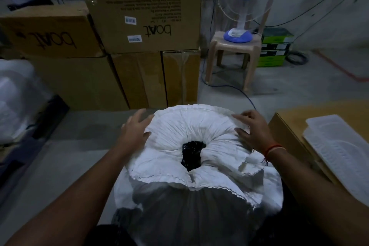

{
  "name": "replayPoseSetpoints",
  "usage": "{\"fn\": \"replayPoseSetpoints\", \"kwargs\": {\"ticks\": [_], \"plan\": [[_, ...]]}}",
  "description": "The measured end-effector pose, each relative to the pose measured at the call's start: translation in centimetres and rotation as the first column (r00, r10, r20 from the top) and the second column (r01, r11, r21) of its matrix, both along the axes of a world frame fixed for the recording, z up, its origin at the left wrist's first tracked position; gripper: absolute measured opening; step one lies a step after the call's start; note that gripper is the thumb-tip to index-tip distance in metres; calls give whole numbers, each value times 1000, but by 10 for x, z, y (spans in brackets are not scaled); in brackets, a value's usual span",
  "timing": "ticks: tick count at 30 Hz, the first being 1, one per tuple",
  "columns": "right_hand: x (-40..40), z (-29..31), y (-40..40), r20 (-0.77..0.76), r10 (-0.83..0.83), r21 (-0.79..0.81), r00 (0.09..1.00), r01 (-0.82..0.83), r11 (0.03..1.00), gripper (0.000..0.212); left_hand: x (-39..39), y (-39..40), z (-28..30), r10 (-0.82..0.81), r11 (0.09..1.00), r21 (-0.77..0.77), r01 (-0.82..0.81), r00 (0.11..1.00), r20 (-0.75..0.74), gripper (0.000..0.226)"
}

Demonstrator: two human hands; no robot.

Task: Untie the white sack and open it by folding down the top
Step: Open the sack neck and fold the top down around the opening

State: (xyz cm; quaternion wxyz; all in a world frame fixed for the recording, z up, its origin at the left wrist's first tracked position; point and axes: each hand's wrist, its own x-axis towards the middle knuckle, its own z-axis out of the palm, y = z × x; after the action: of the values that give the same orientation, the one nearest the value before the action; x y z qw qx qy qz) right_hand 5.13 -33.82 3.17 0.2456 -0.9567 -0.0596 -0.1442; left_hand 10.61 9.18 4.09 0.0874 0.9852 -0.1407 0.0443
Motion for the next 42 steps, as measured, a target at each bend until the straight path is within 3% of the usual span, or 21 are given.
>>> {"fn": "replayPoseSetpoints", "kwargs": {"ticks": [3, 7, 11, 13, 15, 19, 24, 26, 28, 30, 32, 34, 37, 42], "plan": [[-34, 29, 15, 146, 47, 60, 988, -56, 997, 38, -31, -20, 28, -86, 974, -201, 109, 989, 120, 58], [-113, 67, 46, 239, 173, 137, 955, -209, 968, 43, -104, -40, 65, -331, 842, -374, 388, 920, 210, 61], [-178, 71, 74, 135, 427, 17, 894, -433, 901, 72, -172, -49, 79, -665, 707, -271, 653, 744, 60, 84], [-186, 53, 85, 95, 446, -56, 890, -442, 895, 66, -181, -52, 62, -711, 689, -193, 698, 703, 6, 80], [-187, 33, 96, 129, 446, -59, 886, -442, 895, 54, -184, -54, 46, -685, 723, -140, 676, 728, -25, 61], [-192, 7, 112, 218, 442, -99, 870, -431, 897, 43, -197, -48, 32, -607, 794, -58, 605, 786, -118, 93], [-218, -14, 120, 202, 444, -255, 873, -391, 884, 32, -227, -20, 22, -651, 756, 133, 641, 758, 43, 79], [-235, -15, 126, 136, 459, -233, 878, -421, 876, 30, -242, -7, 11, -665, 724, 258, 640, 747, 14, 71], [-257, -9, 137, 36, 497, -237, 867, -476, 847, 36, -260, 11, 10, -652, 726, 263, 635, 758, -31, 65], [-277, 3, 155, -174, 515, -212, 839, -543, 813, 45, -274, 32, 4, -642, 728, 244, 640, 762, -82, 68], [-288, 3, 171, -398, 521, -145, 755, -613, 777, 36, -284, 46, 6, -579, 744, 303, 596, 801, -153, 54], [-287, -6, 191, -463, 534, -127, 707, -650, 749, 21, -281, 54, 7, -404, 795, 328, 510, 849, -341, 46], [-271, -23, 215, -570, 460, -176, 680, -648, 741, 22, -269, 55, -1, -245, 810, 320, 490, 780, -575, 48], [-242, -38, 206, -562, 434, -138, 704, -597, 790, 35, -250, 41, -16, -229, 868, 182, 461, 699, -678, 76]]}}
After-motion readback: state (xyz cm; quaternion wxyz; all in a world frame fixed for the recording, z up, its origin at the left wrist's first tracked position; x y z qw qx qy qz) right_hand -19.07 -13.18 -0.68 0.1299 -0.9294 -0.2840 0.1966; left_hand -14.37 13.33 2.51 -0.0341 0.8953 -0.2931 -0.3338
